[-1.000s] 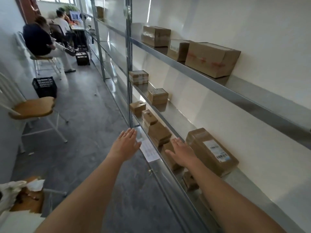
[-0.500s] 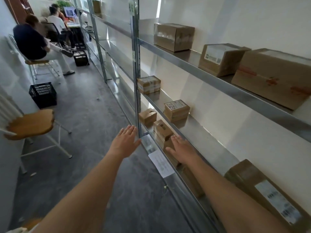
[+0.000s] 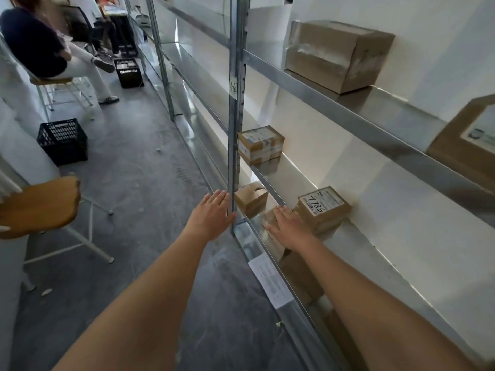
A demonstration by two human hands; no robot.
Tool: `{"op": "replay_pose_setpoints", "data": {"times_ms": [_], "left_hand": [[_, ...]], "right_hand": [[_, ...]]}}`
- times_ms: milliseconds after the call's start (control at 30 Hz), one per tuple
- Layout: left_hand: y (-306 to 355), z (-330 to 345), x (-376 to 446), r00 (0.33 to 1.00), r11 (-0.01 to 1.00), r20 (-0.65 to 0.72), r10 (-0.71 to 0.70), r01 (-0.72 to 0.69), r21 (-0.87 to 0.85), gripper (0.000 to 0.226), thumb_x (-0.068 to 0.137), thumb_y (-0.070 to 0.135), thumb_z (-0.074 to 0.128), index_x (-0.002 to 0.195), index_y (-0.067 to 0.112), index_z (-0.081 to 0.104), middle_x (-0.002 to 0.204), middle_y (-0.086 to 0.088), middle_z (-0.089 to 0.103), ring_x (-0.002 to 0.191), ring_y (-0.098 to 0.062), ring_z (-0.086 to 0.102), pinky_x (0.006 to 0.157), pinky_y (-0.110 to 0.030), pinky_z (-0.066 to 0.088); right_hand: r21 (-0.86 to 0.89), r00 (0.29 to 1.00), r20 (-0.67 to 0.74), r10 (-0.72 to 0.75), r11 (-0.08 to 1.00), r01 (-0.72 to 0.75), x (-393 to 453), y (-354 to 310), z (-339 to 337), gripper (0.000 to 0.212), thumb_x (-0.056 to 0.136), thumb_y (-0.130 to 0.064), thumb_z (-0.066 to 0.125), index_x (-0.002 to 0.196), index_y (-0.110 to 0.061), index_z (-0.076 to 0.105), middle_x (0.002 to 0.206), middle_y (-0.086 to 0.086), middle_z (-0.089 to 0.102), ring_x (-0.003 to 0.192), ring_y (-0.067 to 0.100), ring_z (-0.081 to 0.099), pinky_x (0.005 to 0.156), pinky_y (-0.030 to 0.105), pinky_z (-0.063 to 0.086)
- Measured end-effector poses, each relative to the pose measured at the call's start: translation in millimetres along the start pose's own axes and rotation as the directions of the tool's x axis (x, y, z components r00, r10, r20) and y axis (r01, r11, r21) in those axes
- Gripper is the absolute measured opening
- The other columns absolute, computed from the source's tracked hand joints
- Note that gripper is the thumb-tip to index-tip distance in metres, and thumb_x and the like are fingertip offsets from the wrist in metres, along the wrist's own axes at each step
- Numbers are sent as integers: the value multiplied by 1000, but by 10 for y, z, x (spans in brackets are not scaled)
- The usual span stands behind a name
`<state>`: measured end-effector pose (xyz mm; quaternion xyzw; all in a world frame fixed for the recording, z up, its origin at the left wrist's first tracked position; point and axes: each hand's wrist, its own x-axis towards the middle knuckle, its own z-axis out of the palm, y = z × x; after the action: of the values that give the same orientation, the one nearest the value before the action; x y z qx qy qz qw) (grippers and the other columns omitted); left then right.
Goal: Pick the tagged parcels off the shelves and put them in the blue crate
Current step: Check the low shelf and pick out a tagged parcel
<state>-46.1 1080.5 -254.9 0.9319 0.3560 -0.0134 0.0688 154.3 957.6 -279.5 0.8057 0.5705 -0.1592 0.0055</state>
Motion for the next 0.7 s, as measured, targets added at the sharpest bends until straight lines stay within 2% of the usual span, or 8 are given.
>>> {"op": "replay_pose_setpoints", "data": {"times_ms": [200,300,433,700], "left_hand": [[-796,-5,670,998,999,37,41,-41,14,65,102,44,28,154,8,10,162,-6,11,150,-18,4,123,-36,4],[-1224,-68,1065,994,994,36,106,-107,35,67,102,45,29,154,7,12,162,-7,12,150,-18,6,123,-36,4],[-1707,-143,1560,972,967,76,224,-232,102,67,101,46,28,153,8,11,162,-8,12,150,-20,6,123,-37,6],[-1958,16,2545,916,916,176,361,-384,115,66,102,46,23,154,9,7,162,-8,8,150,-19,4,123,-38,6]], "right_hand": [[51,998,13,67,996,-67,829,-325,-19,71,100,-54,30,155,-15,8,163,6,6,150,22,1,119,39,6],[73,992,-19,127,989,-126,1221,-501,13,70,100,-53,30,155,-14,9,163,6,8,150,22,3,119,39,7],[139,974,12,225,964,-225,1639,-719,124,73,99,-55,30,155,-14,6,163,5,7,150,23,6,119,41,9],[252,938,58,341,905,-344,2523,-755,181,70,100,-54,29,154,-12,13,162,7,13,149,25,12,118,41,15]]}}
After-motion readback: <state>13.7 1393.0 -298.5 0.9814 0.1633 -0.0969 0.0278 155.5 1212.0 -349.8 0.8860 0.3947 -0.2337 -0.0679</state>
